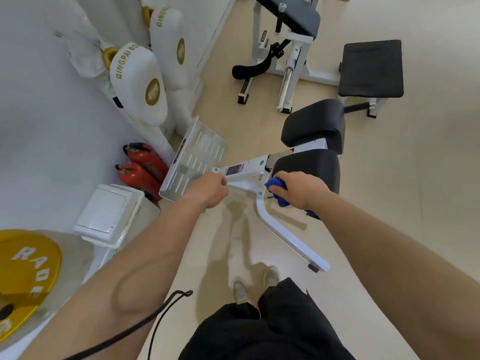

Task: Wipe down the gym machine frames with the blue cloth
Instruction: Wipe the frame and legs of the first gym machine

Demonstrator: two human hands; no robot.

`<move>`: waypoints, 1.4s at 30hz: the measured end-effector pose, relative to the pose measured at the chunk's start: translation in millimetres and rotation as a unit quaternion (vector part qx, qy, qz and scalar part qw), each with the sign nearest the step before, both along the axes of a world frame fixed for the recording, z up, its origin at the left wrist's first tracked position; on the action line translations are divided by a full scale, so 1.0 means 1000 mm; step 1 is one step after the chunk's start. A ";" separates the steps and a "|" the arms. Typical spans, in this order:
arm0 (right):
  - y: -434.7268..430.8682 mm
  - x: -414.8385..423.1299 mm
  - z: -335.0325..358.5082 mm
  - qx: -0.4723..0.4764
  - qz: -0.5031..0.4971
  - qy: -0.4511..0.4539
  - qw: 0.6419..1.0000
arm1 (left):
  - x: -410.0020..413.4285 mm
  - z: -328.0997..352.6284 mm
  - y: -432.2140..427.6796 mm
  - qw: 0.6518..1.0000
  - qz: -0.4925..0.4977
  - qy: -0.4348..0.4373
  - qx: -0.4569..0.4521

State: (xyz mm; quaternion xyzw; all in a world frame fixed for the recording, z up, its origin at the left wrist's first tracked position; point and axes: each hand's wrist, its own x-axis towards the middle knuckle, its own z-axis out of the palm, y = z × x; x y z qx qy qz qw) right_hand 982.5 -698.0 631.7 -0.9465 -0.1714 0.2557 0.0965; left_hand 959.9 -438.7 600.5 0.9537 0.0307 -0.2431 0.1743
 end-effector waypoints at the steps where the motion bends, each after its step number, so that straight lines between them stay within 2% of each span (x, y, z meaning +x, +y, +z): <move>1: 0.004 0.012 -0.006 0.000 0.004 0.003 1.000 | 0.011 -0.006 0.002 1.000 0.000 0.004 0.001; 10: 0.019 0.129 -0.071 0.009 0.019 0.056 0.998 | 0.104 -0.044 0.005 0.997 0.033 0.062 0.019; 15: 0.023 0.181 -0.114 0.016 0.024 0.089 0.996 | 0.142 -0.079 -0.004 0.993 0.052 0.103 -0.002; 22: 0.038 0.234 -0.208 -0.001 0.018 0.117 0.993 | 0.200 -0.169 -0.013 0.988 0.022 0.144 -0.043; 24: 0.045 0.247 -0.238 -0.003 0.006 0.110 0.994 | 0.220 -0.204 -0.012 0.984 0.048 0.154 -0.073; 27: 0.058 0.264 -0.288 -0.004 -0.019 0.088 0.996 | 0.247 -0.258 -0.012 0.965 0.135 0.154 -0.163; 31: 0.075 0.283 -0.358 -0.010 -0.035 0.068 0.997 | 0.270 -0.336 -0.010 0.946 0.179 0.129 -0.238; 35: 0.088 0.300 -0.416 -0.019 -0.042 0.049 0.998 | 0.282 -0.399 -0.010 0.894 0.262 0.137 -0.337; 42: 0.100 0.323 -0.461 -0.011 -0.035 0.083 0.996 | 0.293 -0.476 -0.004 0.842 0.359 0.129 -0.382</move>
